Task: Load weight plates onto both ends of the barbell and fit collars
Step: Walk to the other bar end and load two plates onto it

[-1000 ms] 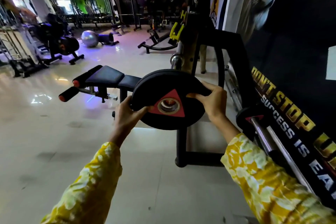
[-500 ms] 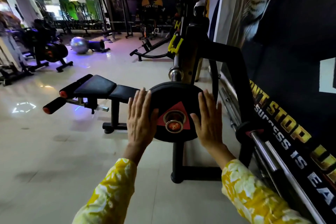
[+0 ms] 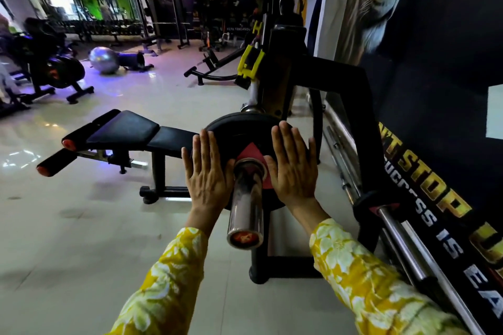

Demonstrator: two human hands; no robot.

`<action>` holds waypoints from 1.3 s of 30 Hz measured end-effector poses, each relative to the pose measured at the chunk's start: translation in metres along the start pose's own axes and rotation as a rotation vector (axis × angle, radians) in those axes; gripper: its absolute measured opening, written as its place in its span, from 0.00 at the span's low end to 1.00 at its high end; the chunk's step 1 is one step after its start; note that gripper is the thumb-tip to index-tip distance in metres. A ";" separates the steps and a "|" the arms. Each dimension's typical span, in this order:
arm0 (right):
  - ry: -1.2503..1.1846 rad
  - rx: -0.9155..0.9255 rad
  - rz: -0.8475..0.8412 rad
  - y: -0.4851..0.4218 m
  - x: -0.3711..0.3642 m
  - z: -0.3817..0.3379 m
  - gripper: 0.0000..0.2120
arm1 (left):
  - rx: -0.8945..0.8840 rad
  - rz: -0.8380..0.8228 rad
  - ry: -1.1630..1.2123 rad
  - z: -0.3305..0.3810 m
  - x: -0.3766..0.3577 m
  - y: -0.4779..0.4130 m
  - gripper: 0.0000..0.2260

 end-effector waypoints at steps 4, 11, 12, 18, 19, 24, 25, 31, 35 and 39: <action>-0.042 -0.041 0.020 -0.004 -0.044 0.015 0.26 | -0.052 0.043 -0.035 -0.004 -0.036 -0.015 0.26; -0.076 -0.070 0.014 -0.019 -0.117 0.038 0.27 | -0.076 0.043 -0.047 -0.019 -0.113 -0.039 0.26; -0.052 -0.073 0.021 -0.021 -0.126 0.040 0.27 | -0.074 0.050 -0.040 -0.023 -0.123 -0.041 0.26; 0.010 -0.061 0.039 -0.032 -0.170 0.051 0.27 | -0.075 0.038 -0.018 -0.033 -0.173 -0.056 0.26; 0.022 -0.060 0.043 -0.033 -0.175 0.053 0.27 | -0.083 0.042 -0.021 -0.034 -0.176 -0.057 0.26; 0.062 -0.047 0.080 -0.033 -0.185 0.054 0.27 | -0.106 0.087 -0.001 -0.035 -0.183 -0.056 0.26; 0.070 -0.045 0.087 -0.032 -0.185 0.054 0.27 | -0.109 0.094 0.005 -0.035 -0.183 -0.056 0.26; 0.114 -0.055 0.045 -0.035 -0.182 0.053 0.27 | -0.081 0.055 0.020 -0.035 -0.181 -0.059 0.27; 0.046 -0.126 -0.107 -0.039 -0.178 0.054 0.26 | -0.066 -0.068 0.054 -0.036 -0.176 -0.063 0.27; -0.047 -0.191 -0.251 -0.042 -0.162 0.050 0.26 | -0.048 -0.186 0.192 -0.034 -0.157 -0.063 0.23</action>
Point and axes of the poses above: each hand's wrist, its own y-axis away from the middle knuckle, its own x-axis out of the back of the hand, z = x × y, the point moved 10 cm from there along -y, towards the middle knuckle, and after that the axes turned 5 degrees about z, right-handed, at the moved point
